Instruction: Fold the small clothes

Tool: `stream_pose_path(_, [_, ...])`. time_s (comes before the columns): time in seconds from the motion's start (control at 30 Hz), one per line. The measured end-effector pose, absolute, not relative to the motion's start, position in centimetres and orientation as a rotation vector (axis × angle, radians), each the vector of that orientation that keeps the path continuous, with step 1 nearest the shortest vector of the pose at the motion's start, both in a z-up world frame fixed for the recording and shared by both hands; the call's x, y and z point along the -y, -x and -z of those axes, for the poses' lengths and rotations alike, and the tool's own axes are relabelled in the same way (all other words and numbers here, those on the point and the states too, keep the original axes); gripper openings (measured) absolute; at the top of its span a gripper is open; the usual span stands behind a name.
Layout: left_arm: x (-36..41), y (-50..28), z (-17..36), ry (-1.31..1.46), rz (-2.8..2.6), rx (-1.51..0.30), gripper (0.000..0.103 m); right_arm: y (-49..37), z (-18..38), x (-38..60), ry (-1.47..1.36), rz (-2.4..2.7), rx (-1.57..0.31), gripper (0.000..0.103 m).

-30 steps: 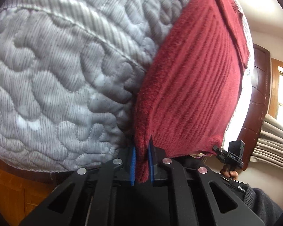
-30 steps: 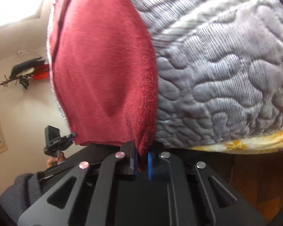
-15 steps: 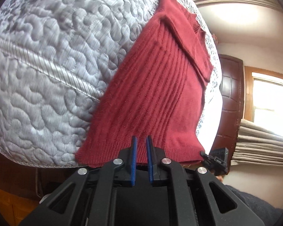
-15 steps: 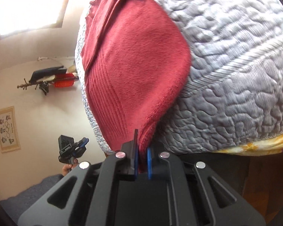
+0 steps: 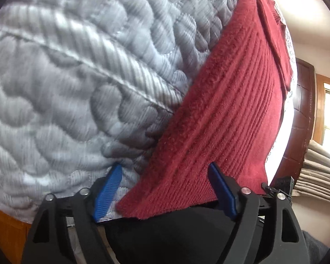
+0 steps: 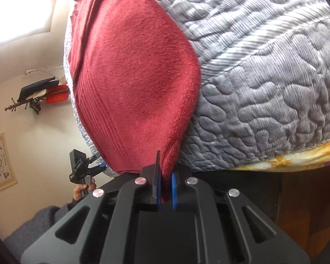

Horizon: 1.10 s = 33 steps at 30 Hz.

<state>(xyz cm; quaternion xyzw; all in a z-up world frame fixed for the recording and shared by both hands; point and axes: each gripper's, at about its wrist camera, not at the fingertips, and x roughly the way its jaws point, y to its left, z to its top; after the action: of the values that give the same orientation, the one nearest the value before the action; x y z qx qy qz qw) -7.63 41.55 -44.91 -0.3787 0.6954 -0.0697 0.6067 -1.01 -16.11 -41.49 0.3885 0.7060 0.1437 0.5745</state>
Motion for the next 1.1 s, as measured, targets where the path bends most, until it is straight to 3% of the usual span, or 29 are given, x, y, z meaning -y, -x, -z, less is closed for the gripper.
stream_pose_path(0.07, [-40.8,7.1,44.5,0.868,0.216,-1.621,0.075,1.5,41.8,17.3,-0.915,-0.333,-1.656,0.006])
stream_pose_path(0.1, [-40.3,7.0,44.5,0.870,0.247,-1.633,0.061,1.7,42.1,17.7,-0.919,-0.333,-1.655,0.006])
stream_pose_path(0.23, [-39.2,7.2,45.2,0.846,0.281,-1.698,0.050,1.9,42.3,17.8,-0.927,-0.329,-1.657,0.006])
stream_pose_path(0.27, [-39.2,7.4,45.1,0.848,0.274,-1.697,0.039,1.9,42.3,17.8,-0.928,-0.331,-1.655,0.006])
stream_pose_path(0.3, [-39.2,7.4,45.1,0.863,0.270,-1.688,0.019,1.9,42.2,17.8,-0.929,-0.334,-1.652,0.006])
stream_pose_path(0.33, [-39.4,7.5,45.0,0.884,0.266,-1.681,0.010,1.9,42.1,17.8,-0.927,-0.336,-1.649,0.006])
stream_pose_path(0.57, [-40.2,8.9,44.2,1.015,0.274,-1.588,0.006,1.6,41.2,17.8,-0.928,-0.345,-1.623,0.005])
stream_pose_path(1.1, [-39.1,4.0,31.8,0.972,0.428,-1.309,0.006,-3.2,33.7,17.7,-1.010,-0.473,-1.395,0.005])
